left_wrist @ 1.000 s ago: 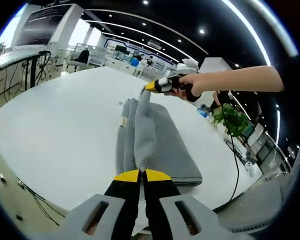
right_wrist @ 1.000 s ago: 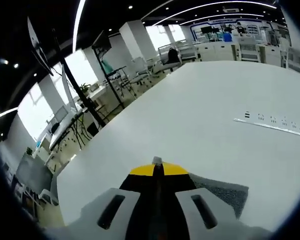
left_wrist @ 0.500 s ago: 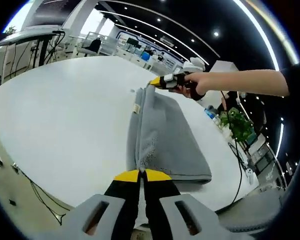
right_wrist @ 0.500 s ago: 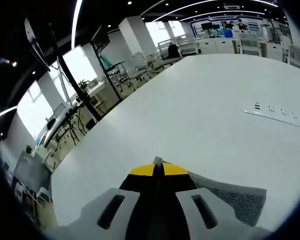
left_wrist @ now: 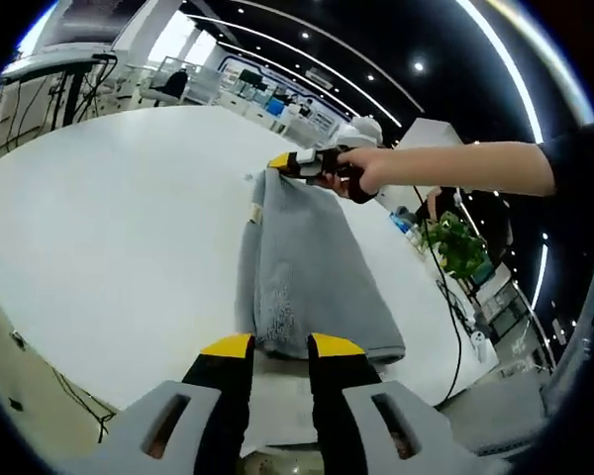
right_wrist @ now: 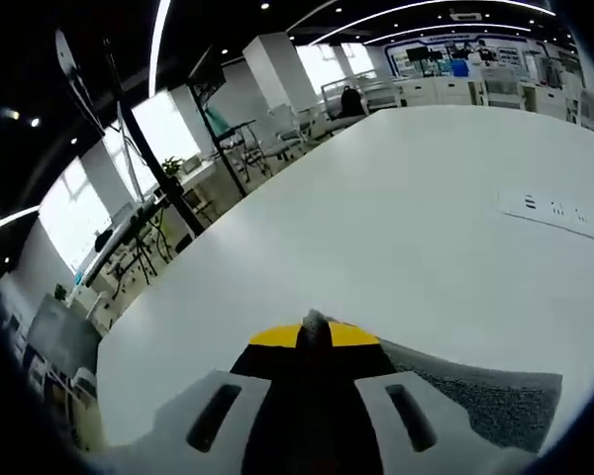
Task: Fold the towel on the table until its edges align and the towel forms a compact rectangular stack.
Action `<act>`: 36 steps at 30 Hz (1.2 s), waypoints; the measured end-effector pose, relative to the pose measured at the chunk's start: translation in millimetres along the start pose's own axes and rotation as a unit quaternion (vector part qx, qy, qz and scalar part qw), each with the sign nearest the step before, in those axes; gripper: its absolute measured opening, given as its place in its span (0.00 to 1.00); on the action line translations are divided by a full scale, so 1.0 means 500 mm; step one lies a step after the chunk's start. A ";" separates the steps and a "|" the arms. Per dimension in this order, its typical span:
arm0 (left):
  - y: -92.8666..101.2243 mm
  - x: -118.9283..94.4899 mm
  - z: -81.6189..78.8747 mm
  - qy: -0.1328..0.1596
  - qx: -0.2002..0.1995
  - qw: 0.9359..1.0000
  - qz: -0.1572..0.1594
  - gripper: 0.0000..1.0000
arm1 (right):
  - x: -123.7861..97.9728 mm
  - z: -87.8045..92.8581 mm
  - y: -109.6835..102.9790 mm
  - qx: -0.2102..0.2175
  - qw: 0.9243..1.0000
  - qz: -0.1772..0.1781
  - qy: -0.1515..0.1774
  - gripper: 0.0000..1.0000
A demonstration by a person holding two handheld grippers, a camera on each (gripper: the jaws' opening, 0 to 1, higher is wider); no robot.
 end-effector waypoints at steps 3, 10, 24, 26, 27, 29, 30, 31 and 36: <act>0.005 0.008 -0.013 -0.004 -0.006 1.000 0.005 0.28 | 0.002 0.001 0.003 0.003 1.000 -0.009 0.002 0.12; -0.010 0.021 -0.014 -0.030 -0.025 0.999 -0.023 0.15 | 0.007 0.011 0.011 0.008 1.000 -0.003 0.005 0.09; -0.014 0.019 -0.007 -0.024 -0.040 0.997 -0.057 0.04 | 0.012 0.020 0.017 -0.003 1.000 -0.002 0.018 0.02; -0.022 0.020 -0.008 -0.024 -0.045 0.997 -0.050 0.04 | 0.011 0.023 0.018 0.015 1.000 0.001 0.025 0.02; -0.026 0.022 -0.008 -0.023 -0.045 0.998 -0.047 0.04 | 0.012 0.024 0.019 0.022 0.999 0.002 0.029 0.01; -0.035 0.027 -0.007 -0.020 -0.039 0.998 -0.045 0.03 | 0.014 0.028 0.020 0.021 0.999 0.003 0.036 0.01; -0.037 0.027 -0.006 -0.018 -0.038 0.998 -0.041 0.03 | 0.015 0.028 0.019 0.014 0.999 0.004 0.040 0.01; -0.038 0.026 -0.007 -0.018 -0.040 0.998 -0.039 0.03 | 0.016 0.029 0.019 0.007 0.999 0.005 0.043 0.01; -0.034 0.027 -0.005 -0.017 -0.030 0.999 -0.034 0.03 | 0.016 0.033 0.018 -0.009 0.999 0.004 0.052 0.01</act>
Point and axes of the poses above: the point that each gripper's makers call its tool centre point, and the gripper's own axes: x roughly forward along the fingers, y roughly to its right, z roughly out of its underside, the point moved 10 cm from there along -x, roughly backward along the fingers, and after that the axes turned 3 degrees about z, right-handed, at the moved point
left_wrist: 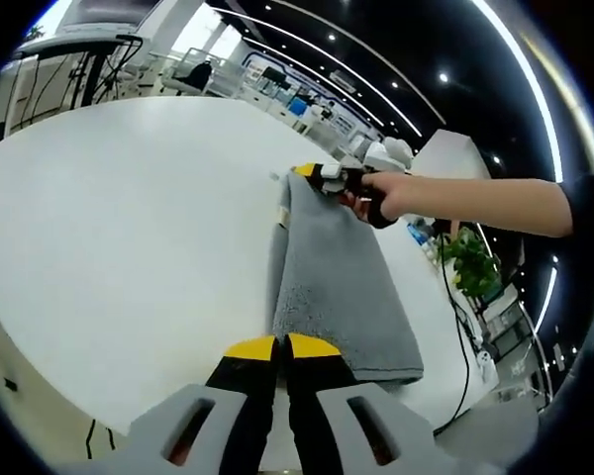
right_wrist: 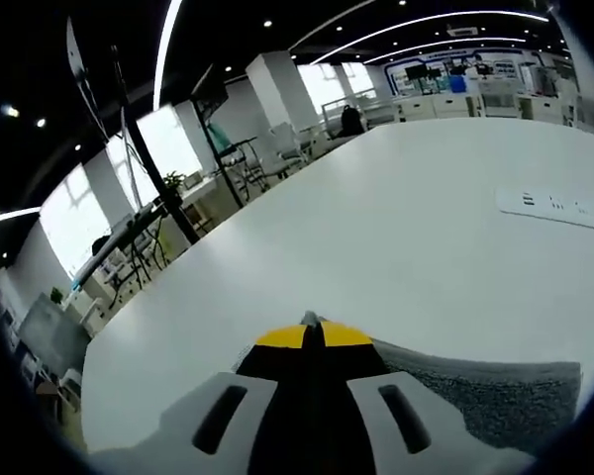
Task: Fold the towel on the table until its edges align and the towel forms a compact rectangular stack.
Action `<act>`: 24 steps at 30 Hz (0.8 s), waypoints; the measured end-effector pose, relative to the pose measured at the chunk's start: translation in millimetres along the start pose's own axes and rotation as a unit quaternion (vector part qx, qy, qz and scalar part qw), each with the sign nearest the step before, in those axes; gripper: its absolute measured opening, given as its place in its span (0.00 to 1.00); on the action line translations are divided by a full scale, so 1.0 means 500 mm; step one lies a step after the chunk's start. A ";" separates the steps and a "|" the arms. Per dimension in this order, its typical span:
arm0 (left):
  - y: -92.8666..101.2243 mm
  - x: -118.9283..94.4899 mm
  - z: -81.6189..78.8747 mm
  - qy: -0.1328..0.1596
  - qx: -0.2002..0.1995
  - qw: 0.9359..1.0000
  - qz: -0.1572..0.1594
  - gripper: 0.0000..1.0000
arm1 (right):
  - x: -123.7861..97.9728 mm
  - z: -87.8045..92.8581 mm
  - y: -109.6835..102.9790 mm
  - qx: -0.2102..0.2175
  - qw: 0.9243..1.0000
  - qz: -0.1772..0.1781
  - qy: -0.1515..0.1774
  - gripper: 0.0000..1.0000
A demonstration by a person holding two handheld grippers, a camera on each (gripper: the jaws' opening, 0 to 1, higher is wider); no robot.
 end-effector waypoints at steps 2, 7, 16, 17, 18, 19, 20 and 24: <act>0.000 -0.001 -0.001 0.000 0.000 1.000 0.002 0.03 | 0.001 0.000 0.001 0.001 1.000 -0.002 0.002 0.01; -0.001 0.000 -0.001 0.001 0.007 1.000 0.011 0.03 | 0.006 -0.008 -0.002 0.029 0.999 0.009 -0.011 0.01; -0.004 0.001 -0.007 -0.015 0.014 1.000 0.020 0.03 | -0.002 -0.026 -0.017 0.046 0.998 0.003 -0.041 0.13; -0.005 0.001 -0.010 -0.020 0.009 1.000 0.021 0.03 | -0.005 -0.032 -0.020 0.021 0.999 -0.002 -0.049 0.16; -0.004 0.002 -0.014 -0.026 0.012 0.999 0.021 0.03 | -0.008 -0.036 -0.022 0.016 0.999 -0.002 -0.051 0.19; -0.002 0.003 -0.018 -0.037 0.021 0.999 0.020 0.04 | -0.010 -0.040 -0.024 0.016 0.998 -0.003 -0.052 0.23; -0.002 0.005 -0.020 -0.044 0.030 0.998 0.019 0.05 | -0.014 -0.044 -0.022 0.020 0.998 -0.003 -0.052 0.25; -0.001 0.007 -0.034 -0.038 0.043 0.998 0.013 0.23 | -0.047 -0.064 -0.001 0.017 0.999 -0.010 -0.043 0.27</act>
Point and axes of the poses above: the point that each gripper's makers call its tool centre point, and the gripper's own axes: x roughly forward along the fingers, y roughly to its right, z roughly out of its underside, the point moved 10 cm from there along -x, roughly backward along the fingers, and after that the axes turned 3 degrees about z, right-handed, at the moved point
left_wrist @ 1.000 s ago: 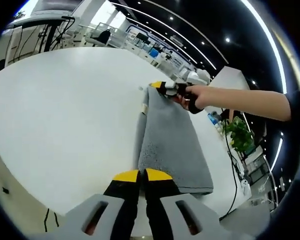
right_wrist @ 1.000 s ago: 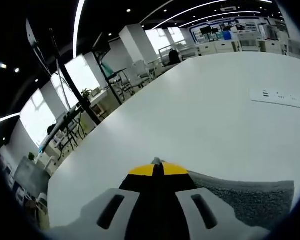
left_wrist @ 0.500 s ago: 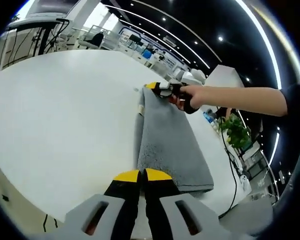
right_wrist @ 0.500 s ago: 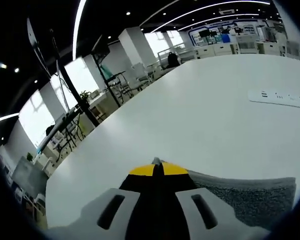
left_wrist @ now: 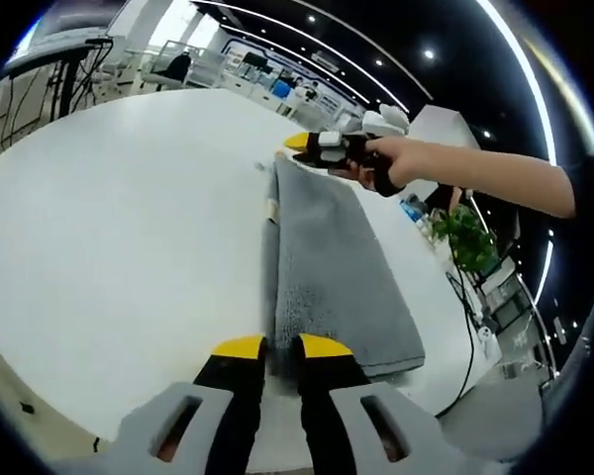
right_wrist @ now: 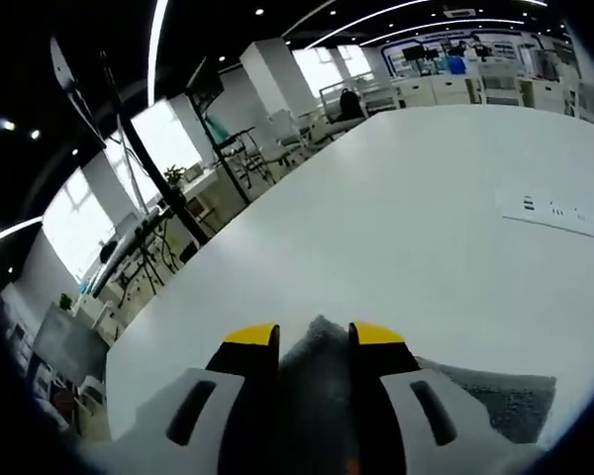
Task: Fold the towel on the table until its edges align and the towel forms a compact rectangular stack.
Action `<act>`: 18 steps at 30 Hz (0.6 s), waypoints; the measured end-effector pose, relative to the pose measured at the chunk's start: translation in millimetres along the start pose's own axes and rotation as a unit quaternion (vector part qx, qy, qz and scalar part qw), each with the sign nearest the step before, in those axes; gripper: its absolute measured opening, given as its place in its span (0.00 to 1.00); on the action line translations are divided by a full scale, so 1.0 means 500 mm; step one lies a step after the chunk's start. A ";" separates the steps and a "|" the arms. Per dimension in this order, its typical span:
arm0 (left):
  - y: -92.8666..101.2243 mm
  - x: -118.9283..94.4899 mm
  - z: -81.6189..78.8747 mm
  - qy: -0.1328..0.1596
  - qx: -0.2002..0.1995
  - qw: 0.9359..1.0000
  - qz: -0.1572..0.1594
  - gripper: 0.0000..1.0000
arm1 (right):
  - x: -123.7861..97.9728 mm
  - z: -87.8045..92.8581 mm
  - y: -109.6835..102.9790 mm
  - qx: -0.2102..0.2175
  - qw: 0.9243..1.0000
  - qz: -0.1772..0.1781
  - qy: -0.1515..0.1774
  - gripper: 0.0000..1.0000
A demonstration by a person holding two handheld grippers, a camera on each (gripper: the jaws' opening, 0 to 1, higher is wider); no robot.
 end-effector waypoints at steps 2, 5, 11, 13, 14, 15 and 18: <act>0.000 0.003 -0.009 0.001 0.004 1.000 0.005 0.29 | -0.017 -0.003 0.010 -0.004 1.000 0.005 -0.003 0.29; 0.001 0.007 -0.027 0.005 0.017 1.000 0.015 0.30 | -0.049 -0.007 0.030 -0.018 1.000 0.011 0.000 0.30; -0.006 0.032 -0.070 0.000 0.045 0.999 0.017 0.30 | -0.108 0.004 0.079 -0.040 0.999 0.035 -0.003 0.31; -0.007 0.048 -0.090 -0.002 0.054 0.998 0.021 0.30 | -0.129 0.013 0.092 -0.039 0.998 0.043 -0.002 0.31; -0.008 0.055 -0.097 -0.003 0.057 0.998 0.022 0.30 | -0.137 0.017 0.097 -0.042 0.998 0.046 -0.004 0.31; -0.004 0.063 -0.106 -0.006 0.063 0.998 0.024 0.30 | -0.149 0.023 0.104 -0.044 0.998 0.051 -0.006 0.32; 0.000 0.086 -0.124 -0.014 0.077 0.996 0.030 0.30 | -0.172 0.036 0.113 -0.047 0.997 0.055 -0.010 0.36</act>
Point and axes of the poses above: the point that each gripper's makers call its tool centre point, and the gripper's own axes: x roughly forward along the fingers, y roughly to its right, z roughly out of its underside, the point moved 10 cm from there along -x, roughly backward along the fingers, and after that the axes turned 3 degrees about z, right-handed, at the moved point
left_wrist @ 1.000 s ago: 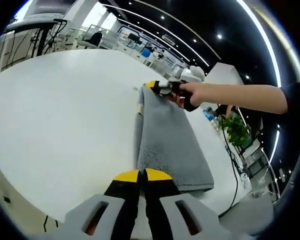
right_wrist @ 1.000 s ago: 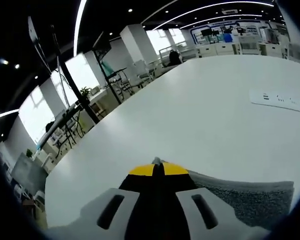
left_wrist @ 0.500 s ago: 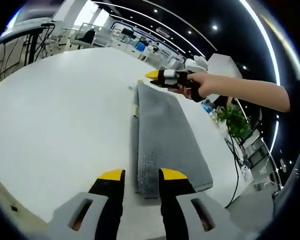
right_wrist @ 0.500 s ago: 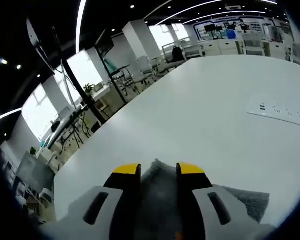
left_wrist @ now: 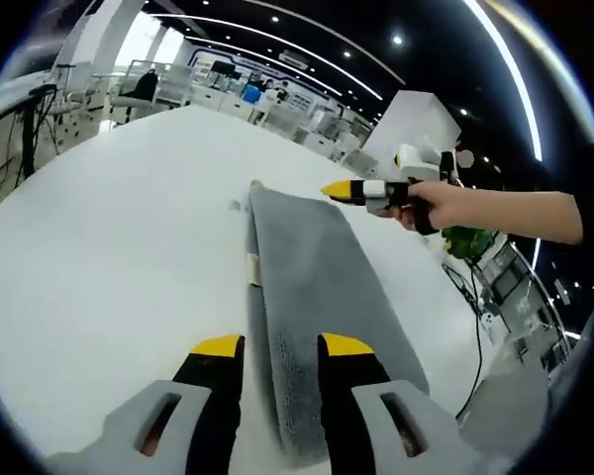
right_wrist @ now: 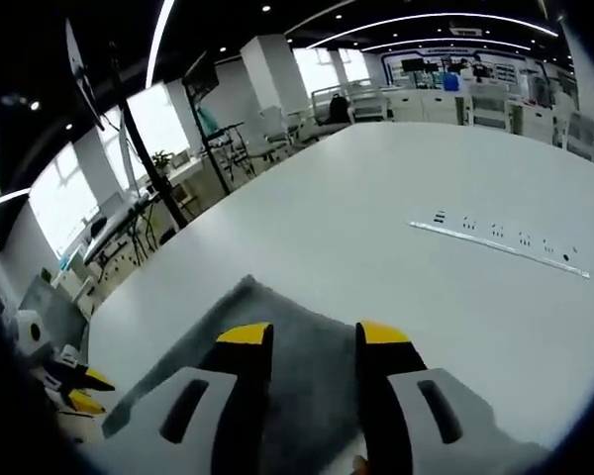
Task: Fold the towel on the table until its edges align and the towel forms a compact rectangular stack.
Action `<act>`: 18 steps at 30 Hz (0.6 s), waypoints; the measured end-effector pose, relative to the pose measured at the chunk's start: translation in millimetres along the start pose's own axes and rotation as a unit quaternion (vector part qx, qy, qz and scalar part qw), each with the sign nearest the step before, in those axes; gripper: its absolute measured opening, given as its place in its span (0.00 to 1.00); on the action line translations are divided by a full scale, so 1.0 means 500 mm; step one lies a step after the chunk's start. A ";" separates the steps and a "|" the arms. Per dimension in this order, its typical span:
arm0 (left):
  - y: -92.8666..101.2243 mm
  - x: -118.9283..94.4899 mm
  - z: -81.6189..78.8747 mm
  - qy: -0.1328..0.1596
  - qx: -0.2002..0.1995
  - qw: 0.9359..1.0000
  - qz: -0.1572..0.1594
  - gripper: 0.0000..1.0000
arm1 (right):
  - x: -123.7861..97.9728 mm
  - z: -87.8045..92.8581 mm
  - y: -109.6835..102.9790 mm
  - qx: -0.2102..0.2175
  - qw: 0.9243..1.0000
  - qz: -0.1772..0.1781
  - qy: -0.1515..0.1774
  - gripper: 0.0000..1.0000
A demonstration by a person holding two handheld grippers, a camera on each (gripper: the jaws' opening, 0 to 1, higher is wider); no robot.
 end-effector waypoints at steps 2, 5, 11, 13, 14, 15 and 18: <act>-0.001 0.013 -0.010 -0.004 0.005 1.000 0.003 0.30 | -0.016 0.012 0.010 -0.003 1.000 0.004 -0.007 0.38; -0.005 0.034 -0.028 -0.010 0.018 1.000 0.008 0.30 | -0.044 0.029 0.025 -0.011 1.000 0.012 -0.015 0.39; -0.018 0.070 -0.055 -0.025 0.034 0.999 0.007 0.30 | -0.082 0.067 0.039 -0.009 1.000 0.020 -0.022 0.40; -0.023 0.076 -0.061 -0.027 0.041 0.999 0.004 0.30 | -0.094 0.084 0.038 -0.007 0.999 0.020 -0.026 0.40; -0.027 0.080 -0.064 -0.028 0.043 0.999 0.002 0.30 | -0.097 0.091 0.038 -0.008 0.999 0.020 -0.029 0.40; -0.029 0.082 -0.065 -0.030 0.043 0.999 0.001 0.29 | -0.103 0.101 0.036 -0.009 0.999 0.021 -0.033 0.40; -0.038 0.088 -0.069 -0.031 0.041 0.999 -0.002 0.29 | -0.114 0.124 0.030 -0.008 0.999 0.020 -0.041 0.40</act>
Point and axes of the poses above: the point that each gripper's makers call its tool centre point, and the gripper's own axes: x roughly forward along the fingers, y roughly to its right, z roughly out of its underside, the point moved 10 cm from there along -x, roughly backward along the fingers, and after that the axes turned 3 degrees about z, right-handed, at the moved point
